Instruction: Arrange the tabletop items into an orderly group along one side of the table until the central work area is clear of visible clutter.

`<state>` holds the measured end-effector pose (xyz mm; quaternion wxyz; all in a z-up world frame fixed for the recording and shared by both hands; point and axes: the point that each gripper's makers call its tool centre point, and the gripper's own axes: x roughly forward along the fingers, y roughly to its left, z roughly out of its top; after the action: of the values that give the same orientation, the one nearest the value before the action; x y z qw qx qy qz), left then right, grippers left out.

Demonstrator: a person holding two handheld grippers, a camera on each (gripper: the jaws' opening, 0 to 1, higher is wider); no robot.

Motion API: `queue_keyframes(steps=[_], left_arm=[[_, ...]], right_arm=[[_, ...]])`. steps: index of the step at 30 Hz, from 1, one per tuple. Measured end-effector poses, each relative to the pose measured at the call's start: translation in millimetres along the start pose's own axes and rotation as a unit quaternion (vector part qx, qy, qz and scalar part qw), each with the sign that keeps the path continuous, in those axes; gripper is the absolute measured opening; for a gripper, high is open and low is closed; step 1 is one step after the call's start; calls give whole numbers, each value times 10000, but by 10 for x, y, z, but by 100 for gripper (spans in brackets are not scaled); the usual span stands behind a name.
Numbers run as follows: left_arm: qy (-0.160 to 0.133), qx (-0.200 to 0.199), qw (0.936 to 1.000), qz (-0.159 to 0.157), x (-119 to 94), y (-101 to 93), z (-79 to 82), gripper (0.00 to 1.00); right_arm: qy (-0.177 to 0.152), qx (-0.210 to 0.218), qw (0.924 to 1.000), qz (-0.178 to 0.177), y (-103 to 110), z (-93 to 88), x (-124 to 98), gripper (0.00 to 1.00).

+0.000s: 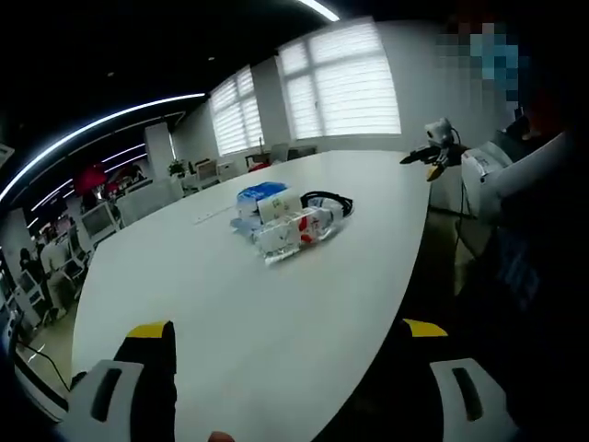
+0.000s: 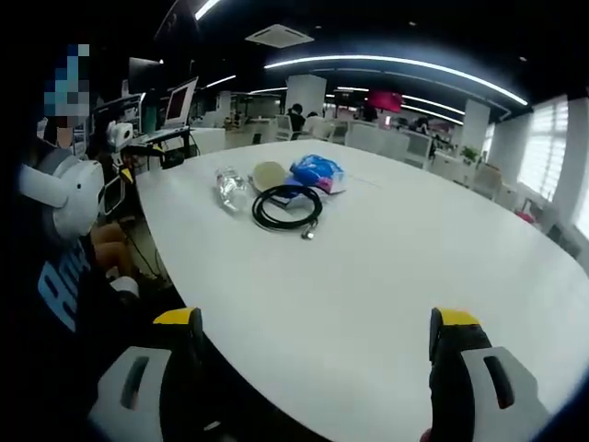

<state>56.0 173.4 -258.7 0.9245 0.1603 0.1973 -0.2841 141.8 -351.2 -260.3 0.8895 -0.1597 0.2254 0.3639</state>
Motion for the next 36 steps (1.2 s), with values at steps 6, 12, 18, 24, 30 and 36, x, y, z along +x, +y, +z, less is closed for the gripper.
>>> queue_keyframes(steps=[6, 12, 18, 24, 30, 36], left_arm=[[-12, 15, 10000, 1, -11, 10, 9, 100], [-49, 17, 10000, 17, -30, 22, 10, 100], [-39, -5, 10000, 33, -35, 36, -14, 100], [-67, 24, 10000, 3, -23, 26, 0, 100], [-84, 34, 10000, -30, 9, 4, 10, 100], [-95, 40, 9999, -58, 17, 1, 5, 100]], right_arm=[[-38, -11, 10000, -5, -9, 33, 8, 100], [-6, -39, 10000, 30, 13, 35, 33, 100], [-4, -46, 10000, 25, 20, 34, 25, 100], [-11, -46, 10000, 14, 21, 36, 10, 100], [-22, -52, 10000, 15, 25, 42, 9, 100], [-20, -55, 10000, 58, 49, 47, 35, 100]])
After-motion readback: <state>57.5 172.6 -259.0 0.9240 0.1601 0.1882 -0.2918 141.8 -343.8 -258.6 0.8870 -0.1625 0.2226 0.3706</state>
